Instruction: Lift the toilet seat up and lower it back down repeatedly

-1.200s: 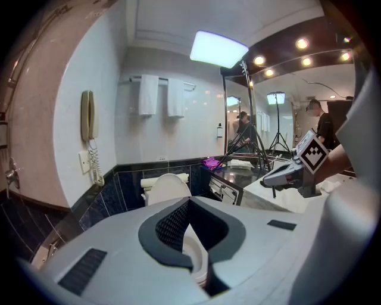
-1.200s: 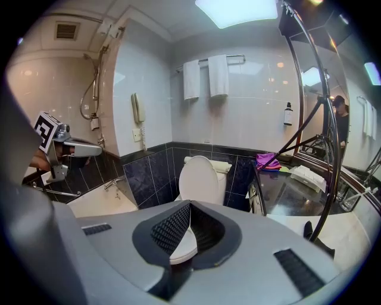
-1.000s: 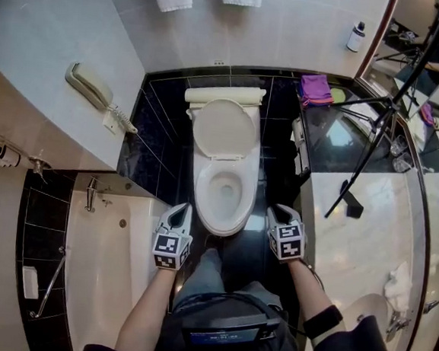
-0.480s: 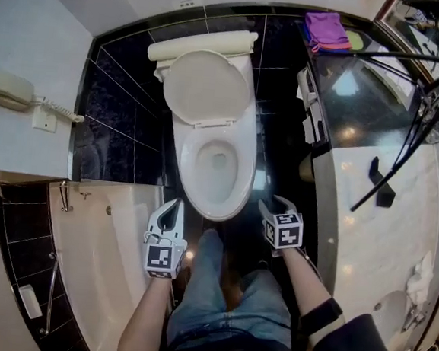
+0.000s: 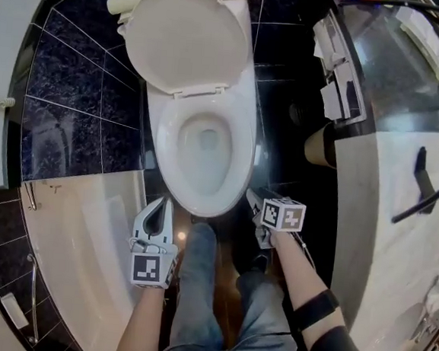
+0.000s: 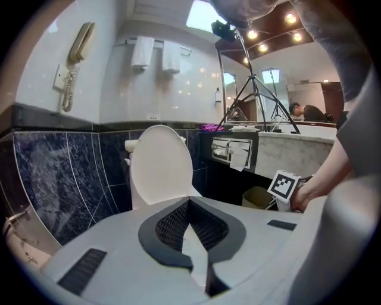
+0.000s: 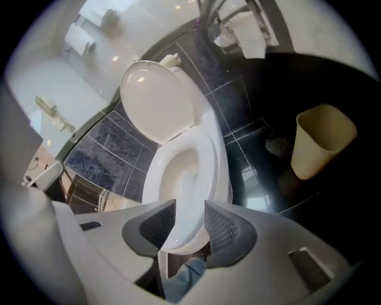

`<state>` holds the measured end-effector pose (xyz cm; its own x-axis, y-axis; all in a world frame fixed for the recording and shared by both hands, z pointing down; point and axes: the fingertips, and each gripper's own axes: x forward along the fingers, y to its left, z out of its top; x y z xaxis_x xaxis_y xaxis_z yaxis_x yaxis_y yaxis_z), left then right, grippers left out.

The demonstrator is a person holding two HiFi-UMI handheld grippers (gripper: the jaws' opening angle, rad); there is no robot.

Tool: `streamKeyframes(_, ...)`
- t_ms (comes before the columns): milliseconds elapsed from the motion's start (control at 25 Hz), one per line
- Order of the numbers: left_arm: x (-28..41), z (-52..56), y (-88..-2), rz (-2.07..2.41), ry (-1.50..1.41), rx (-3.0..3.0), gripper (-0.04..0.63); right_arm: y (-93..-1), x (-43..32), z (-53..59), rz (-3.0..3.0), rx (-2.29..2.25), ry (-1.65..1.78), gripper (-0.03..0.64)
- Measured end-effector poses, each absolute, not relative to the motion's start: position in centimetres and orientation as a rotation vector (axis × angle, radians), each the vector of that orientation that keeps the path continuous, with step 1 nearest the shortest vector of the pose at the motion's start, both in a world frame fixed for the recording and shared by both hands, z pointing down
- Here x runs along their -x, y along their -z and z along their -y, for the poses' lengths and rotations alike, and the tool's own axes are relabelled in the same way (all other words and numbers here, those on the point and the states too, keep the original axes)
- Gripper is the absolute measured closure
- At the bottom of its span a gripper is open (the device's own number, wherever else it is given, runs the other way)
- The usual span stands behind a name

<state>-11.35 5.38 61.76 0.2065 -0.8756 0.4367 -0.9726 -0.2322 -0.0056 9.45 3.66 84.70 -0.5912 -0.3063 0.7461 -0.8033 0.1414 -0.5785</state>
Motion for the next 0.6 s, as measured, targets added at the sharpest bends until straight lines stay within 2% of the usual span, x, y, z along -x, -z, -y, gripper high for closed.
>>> streamKeyframes(200,11.5,-5.7,-64.9,1.714,-0.539,-2.224,0.604,-89.4,-8.9,-3.0,1.899,-1.140,-1.709,0.448)
streamKeyframes(480,13.1,-5.8,-67.6,1.696,-0.560,-2.201,0.604,-93.8,-7.4,-2.7,1.808,-1.160,-1.837,0.448)
streamKeyframes(600,13.6,-5.8,-68.6,1.686,-0.563,-2.184,0.604,-93.9,-6.8,-2.2,1.808,-1.175,-1.920,0.495)
